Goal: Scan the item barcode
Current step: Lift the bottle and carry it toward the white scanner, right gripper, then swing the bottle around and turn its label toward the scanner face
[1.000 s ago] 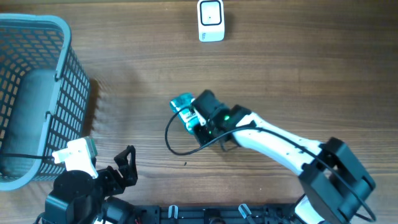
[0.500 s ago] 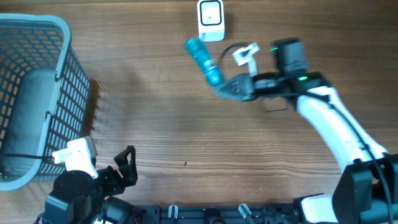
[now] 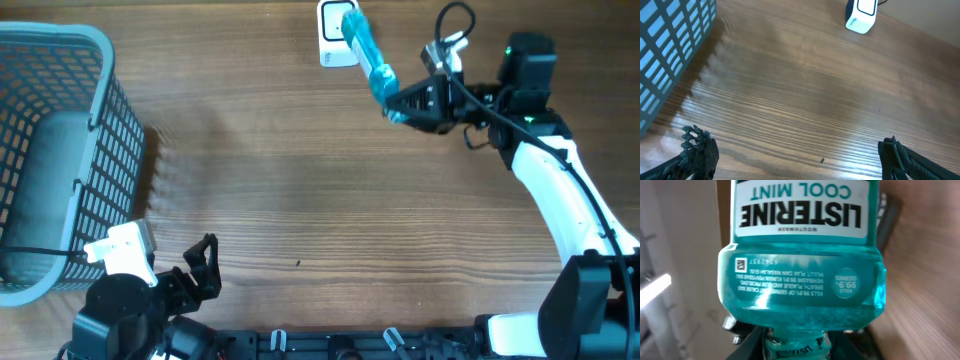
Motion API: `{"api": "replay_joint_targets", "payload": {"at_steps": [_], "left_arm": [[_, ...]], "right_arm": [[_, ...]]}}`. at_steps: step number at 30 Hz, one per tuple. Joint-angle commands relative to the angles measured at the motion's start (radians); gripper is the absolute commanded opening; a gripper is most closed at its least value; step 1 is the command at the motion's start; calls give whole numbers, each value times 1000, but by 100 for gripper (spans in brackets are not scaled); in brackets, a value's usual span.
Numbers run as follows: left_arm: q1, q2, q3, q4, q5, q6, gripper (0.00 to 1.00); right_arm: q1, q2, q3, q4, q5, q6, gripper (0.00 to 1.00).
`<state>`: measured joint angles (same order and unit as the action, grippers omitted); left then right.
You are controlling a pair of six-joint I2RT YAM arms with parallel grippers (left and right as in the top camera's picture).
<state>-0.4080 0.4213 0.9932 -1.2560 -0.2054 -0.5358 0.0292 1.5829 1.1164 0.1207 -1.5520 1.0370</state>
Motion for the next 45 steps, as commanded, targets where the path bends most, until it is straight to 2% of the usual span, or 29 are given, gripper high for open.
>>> {"api": "replay_joint_targets", "payload": {"at_steps": [1,4,7,8,11,16,27,31,45], "left_arm": [[4,-2,4,3,-13,5,100],[5,-2,4,3,-13,5,100],[5,-2,4,2,-13,5,100],[5,-2,4,2,-13,5,100],[5,-2,4,2,-13,5,100],[5,-2,4,2,-13,5,100],[5,-2,4,2,-13,5,100],[5,-2,4,2,-13,5,100],[5,-2,4,2,-13,5,100]], "right_arm": [[-4,-16,28,316,-69,608,4],[-12,-18,28,546,-42,847,4],[-25,-18,28,698,-50,1017,4],[-29,-18,28,737,-56,1033,4],[-32,-24,28,720,-57,1033,4],[-71,-21,28,534,-20,1033,5],[-110,-16,28,397,103,1034,4],[-113,-16,28,394,156,1033,4],[-118,-14,28,432,131,1029,4]]}}
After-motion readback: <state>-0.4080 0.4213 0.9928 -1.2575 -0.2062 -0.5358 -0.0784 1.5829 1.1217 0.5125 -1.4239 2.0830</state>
